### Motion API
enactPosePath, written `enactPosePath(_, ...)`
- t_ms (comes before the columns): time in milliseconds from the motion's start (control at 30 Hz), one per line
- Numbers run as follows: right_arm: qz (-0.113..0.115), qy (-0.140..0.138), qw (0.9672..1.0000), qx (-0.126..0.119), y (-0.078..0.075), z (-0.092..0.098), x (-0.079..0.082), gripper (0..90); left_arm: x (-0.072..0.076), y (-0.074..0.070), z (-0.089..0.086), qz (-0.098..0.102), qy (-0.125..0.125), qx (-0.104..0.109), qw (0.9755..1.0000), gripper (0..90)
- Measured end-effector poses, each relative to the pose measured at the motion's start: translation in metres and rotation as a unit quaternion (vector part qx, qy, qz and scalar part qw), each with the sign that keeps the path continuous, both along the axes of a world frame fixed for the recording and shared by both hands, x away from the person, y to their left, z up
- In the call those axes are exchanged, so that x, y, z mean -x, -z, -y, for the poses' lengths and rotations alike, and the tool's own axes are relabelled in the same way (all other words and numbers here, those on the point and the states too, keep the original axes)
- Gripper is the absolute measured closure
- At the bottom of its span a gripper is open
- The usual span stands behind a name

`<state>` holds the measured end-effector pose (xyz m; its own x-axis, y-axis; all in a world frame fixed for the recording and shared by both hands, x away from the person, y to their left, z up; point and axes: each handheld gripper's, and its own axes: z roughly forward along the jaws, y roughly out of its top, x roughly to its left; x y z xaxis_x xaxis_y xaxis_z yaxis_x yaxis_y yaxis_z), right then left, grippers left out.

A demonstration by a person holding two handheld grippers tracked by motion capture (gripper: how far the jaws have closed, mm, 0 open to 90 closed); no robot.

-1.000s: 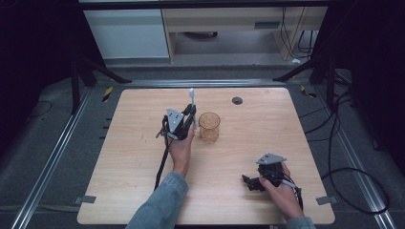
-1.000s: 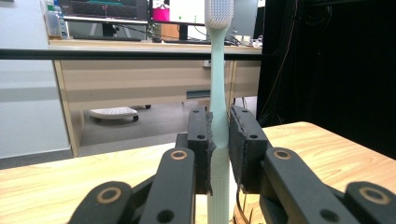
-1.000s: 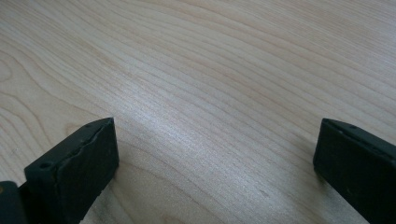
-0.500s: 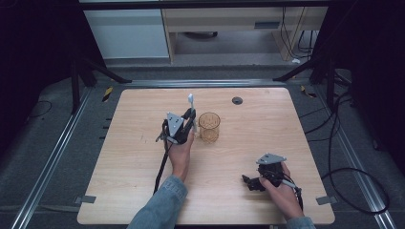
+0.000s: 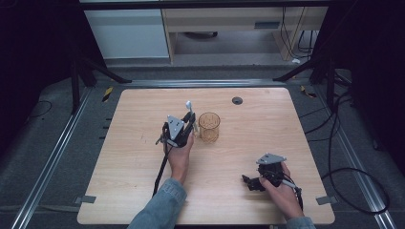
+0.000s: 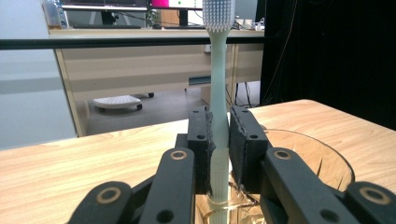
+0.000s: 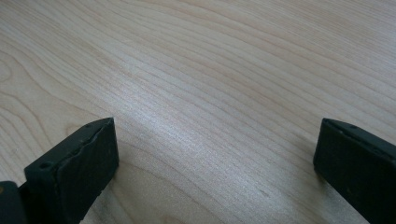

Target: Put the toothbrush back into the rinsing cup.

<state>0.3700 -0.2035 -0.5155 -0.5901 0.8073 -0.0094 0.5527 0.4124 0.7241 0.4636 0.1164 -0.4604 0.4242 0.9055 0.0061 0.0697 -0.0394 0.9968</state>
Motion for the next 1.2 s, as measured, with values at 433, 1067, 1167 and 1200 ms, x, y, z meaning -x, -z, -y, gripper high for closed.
enactPosePath(433,0.000,0.000,1.0000,0.000,0.0001,0.0000,0.0000,0.4,0.0001,0.0007,-0.0011,-0.021,-0.005,-0.007,0.9997,78.5)
enactPosePath(1067,0.000,0.000,1.0000,0.000,0.0001,0.0000,0.0000,0.4,-0.0061,-0.0044,0.0013,-0.041,-0.006,-0.019,0.9990,78.0)
enactPosePath(1167,0.000,0.000,1.0000,0.000,0.0001,0.0000,0.0000,0.4,-0.0064,-0.0037,0.0014,-0.043,-0.006,-0.021,0.9989,78.0)
enactPosePath(1200,0.000,0.000,1.0000,0.000,0.0001,0.0000,0.0000,0.4,-0.0071,-0.0032,0.0016,-0.045,-0.005,-0.022,0.9987,78.0)
